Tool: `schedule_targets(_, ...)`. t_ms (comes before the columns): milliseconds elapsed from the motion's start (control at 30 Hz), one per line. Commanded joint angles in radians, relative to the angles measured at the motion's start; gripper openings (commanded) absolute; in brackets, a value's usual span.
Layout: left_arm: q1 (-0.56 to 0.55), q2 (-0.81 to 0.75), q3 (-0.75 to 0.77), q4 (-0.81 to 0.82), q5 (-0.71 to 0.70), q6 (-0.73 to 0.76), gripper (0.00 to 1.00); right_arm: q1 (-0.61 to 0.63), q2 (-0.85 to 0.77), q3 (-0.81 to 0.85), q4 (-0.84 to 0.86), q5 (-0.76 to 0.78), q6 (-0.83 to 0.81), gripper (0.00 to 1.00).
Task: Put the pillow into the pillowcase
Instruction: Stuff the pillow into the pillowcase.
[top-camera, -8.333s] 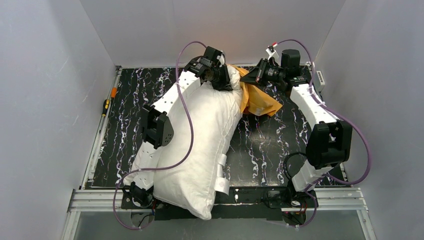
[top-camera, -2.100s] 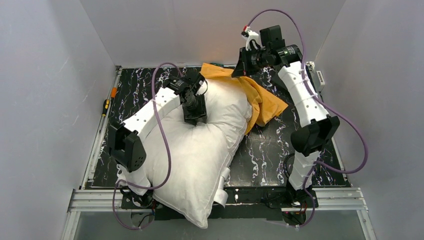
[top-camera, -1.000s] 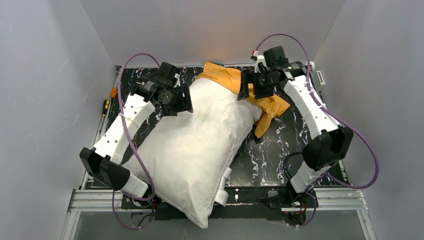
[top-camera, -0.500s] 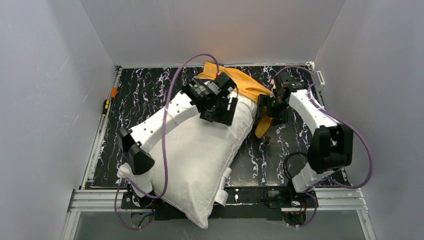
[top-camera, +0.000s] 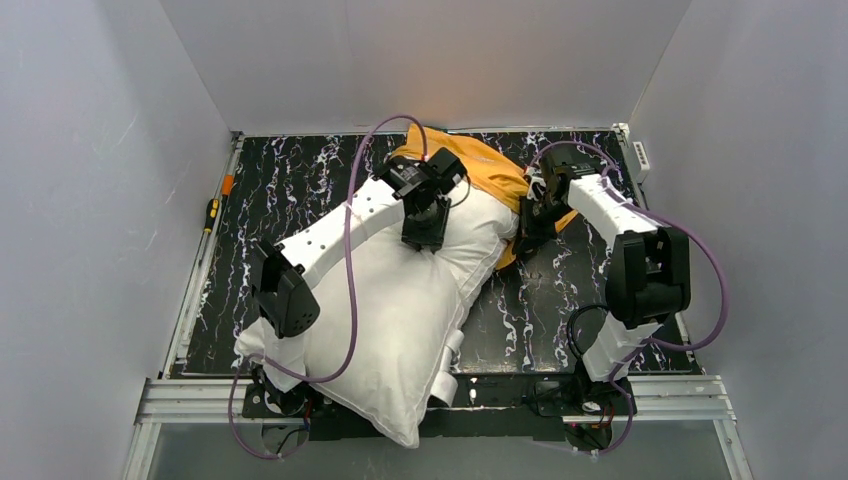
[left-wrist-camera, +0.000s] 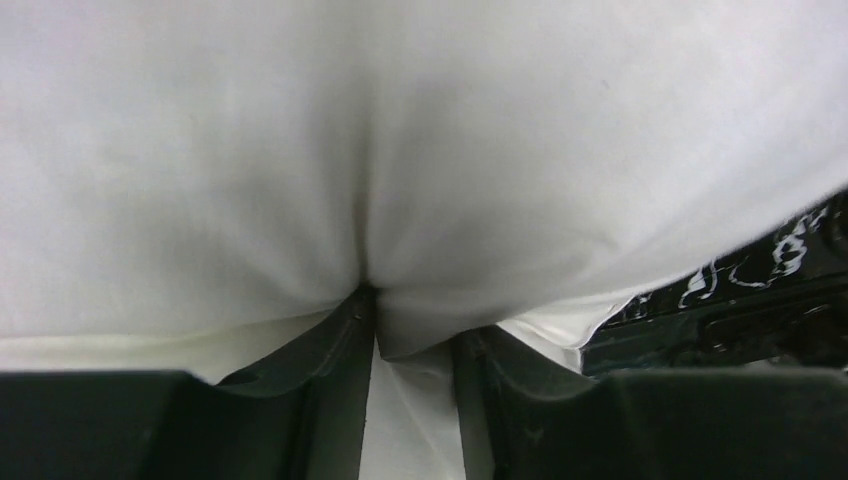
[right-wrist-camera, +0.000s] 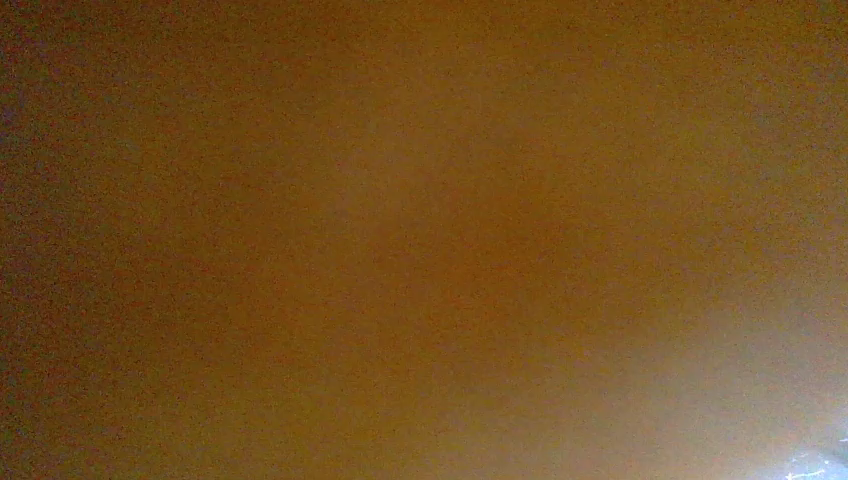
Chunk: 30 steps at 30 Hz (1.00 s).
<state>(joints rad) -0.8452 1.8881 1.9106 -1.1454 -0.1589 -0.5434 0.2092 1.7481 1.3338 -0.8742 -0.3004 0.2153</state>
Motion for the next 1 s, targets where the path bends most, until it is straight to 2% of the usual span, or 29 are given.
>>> schedule_targets(0,0.14,0.045,-0.035,0.003,0.001,0.005,0.24,0.002,-0.088,0.091,-0.164,-0.141,-0.112,0.01)
schedule_targets(67,0.177,0.079,-0.017,0.037,0.031,0.006,0.15,0.007,-0.102,0.134,-0.259,-0.195,-0.153,0.01)
schedule_targets(167,0.216,0.166,0.088,0.04,0.057,0.005,0.0,0.038,-0.134,0.189,-0.333,-0.266,-0.156,0.01)
schedule_targets(367,0.253,0.325,0.293,0.039,0.122,-0.098,0.0,0.162,-0.151,0.293,-0.372,-0.395,-0.07,0.01)
schedule_targets(500,0.274,0.366,0.38,0.057,0.133,-0.168,0.0,0.299,-0.115,0.325,-0.457,-0.369,-0.066,0.01)
schedule_targets(667,0.291,0.344,0.393,0.112,0.133,-0.229,0.0,0.364,-0.049,0.276,-0.45,-0.31,-0.071,0.01)
schedule_targets(800,0.296,0.284,0.324,0.149,0.14,-0.234,0.0,0.413,0.077,0.355,-0.485,-0.187,-0.109,0.01)
schedule_targets(900,0.308,0.218,0.225,0.198,0.174,-0.215,0.0,0.427,0.116,0.474,-0.468,-0.12,-0.106,0.21)
schedule_targets(967,0.318,0.168,0.178,0.199,0.2,-0.178,0.14,0.426,0.101,0.557,-0.451,-0.085,-0.098,0.38)
